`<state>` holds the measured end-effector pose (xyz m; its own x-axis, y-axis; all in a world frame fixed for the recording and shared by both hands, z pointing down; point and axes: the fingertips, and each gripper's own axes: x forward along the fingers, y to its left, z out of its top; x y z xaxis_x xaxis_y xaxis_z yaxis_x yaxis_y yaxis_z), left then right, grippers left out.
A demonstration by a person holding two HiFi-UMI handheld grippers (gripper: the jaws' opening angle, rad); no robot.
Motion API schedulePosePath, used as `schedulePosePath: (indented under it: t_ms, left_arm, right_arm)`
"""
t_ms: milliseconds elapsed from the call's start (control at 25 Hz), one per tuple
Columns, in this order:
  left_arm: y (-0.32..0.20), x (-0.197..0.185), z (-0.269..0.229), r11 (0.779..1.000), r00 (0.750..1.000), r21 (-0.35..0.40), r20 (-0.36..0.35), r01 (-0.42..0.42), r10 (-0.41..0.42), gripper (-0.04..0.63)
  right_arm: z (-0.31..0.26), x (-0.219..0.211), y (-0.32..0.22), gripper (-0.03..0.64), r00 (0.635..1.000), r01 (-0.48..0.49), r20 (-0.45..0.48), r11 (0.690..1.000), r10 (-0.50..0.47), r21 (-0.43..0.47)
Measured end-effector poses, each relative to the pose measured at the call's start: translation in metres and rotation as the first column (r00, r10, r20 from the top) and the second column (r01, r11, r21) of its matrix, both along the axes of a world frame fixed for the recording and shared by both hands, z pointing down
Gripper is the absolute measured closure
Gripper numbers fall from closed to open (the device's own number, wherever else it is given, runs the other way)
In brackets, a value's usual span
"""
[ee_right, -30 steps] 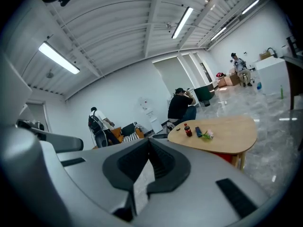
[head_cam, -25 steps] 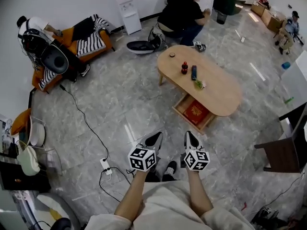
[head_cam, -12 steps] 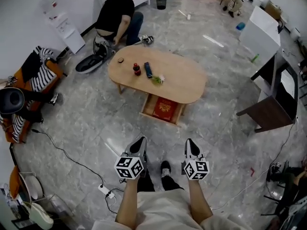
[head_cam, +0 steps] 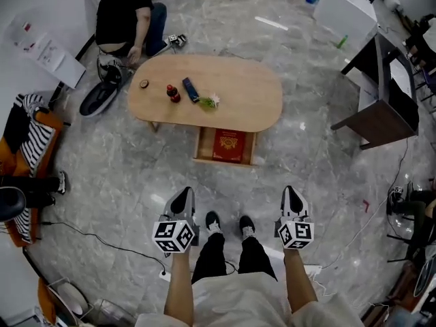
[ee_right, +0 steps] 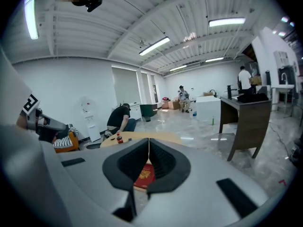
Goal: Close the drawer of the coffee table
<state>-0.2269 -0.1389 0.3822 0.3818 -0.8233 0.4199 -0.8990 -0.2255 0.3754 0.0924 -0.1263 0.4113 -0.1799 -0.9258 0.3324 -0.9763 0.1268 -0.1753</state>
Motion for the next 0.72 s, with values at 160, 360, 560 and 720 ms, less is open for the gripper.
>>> schedulePosePath:
  t_ms: [160,360,560,720]
  left_arm:
    - [-0.016,-0.001,0.007,0.995,0.995,-0.002,0.017,-0.099,0.099,0.586]
    - [-0.039,-0.006,0.022,0.997,0.997,-0.004,0.023,-0.071,0.071,0.586]
    - [-0.057,0.002,0.043,0.999,0.999,0.026,0.048,-0.022,0.020,0.586]
    - [-0.071,0.016,0.078,0.998,0.999,0.057,0.041,-0.002,0.000,0.586]
  right_arm:
    - [0.012,-0.006,-0.006,0.600,0.998,-0.048,-0.037,0.999,0.048,-0.003]
    - [0.046,-0.004,-0.018,0.600,0.999,-0.024,-0.035,0.998,0.022,-0.051]
    - [0.097,0.010,-0.039,0.600,0.998,0.024,-0.054,0.995,-0.030,-0.094]
    - [0.139,0.027,-0.058,0.600,0.992,0.089,-0.085,0.992,-0.097,-0.088]
